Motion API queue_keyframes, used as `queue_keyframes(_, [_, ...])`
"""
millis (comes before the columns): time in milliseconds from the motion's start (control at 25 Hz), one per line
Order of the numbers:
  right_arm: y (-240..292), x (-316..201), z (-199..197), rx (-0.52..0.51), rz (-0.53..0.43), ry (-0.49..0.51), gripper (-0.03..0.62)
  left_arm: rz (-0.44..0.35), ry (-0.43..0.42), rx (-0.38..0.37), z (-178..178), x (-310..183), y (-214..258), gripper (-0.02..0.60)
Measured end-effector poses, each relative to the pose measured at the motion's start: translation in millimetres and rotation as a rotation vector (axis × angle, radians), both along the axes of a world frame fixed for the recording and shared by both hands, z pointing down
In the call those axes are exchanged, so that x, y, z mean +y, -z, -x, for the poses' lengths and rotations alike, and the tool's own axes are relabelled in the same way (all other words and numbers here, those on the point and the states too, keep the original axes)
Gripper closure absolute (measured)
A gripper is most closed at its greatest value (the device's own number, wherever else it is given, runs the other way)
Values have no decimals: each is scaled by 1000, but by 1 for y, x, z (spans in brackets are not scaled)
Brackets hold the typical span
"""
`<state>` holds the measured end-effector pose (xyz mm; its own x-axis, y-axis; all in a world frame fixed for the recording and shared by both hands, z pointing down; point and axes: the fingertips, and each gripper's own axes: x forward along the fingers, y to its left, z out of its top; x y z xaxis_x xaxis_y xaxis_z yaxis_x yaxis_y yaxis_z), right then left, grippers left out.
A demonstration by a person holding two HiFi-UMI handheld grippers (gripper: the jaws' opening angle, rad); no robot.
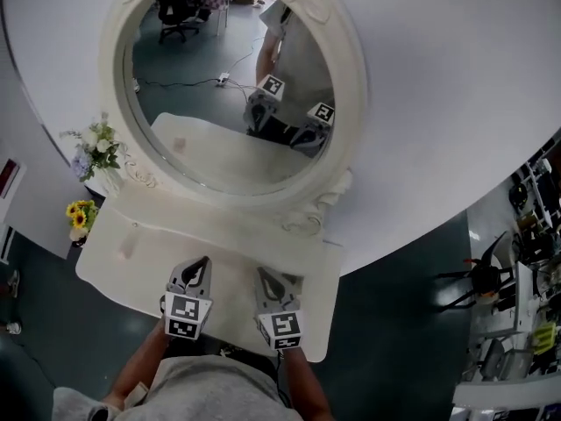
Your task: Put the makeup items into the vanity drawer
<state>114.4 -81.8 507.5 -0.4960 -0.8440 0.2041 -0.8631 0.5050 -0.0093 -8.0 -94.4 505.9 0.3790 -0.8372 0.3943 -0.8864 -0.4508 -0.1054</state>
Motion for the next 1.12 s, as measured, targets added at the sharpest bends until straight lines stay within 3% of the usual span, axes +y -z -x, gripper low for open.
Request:
queue_keyframes(680, [3, 1, 223, 60, -18, 426, 580, 21, 350, -2, 201, 35, 0, 581])
queue_keyframes(1120, [-24, 16, 333, 113, 19, 564, 580, 72, 485, 35, 301, 62, -30, 581])
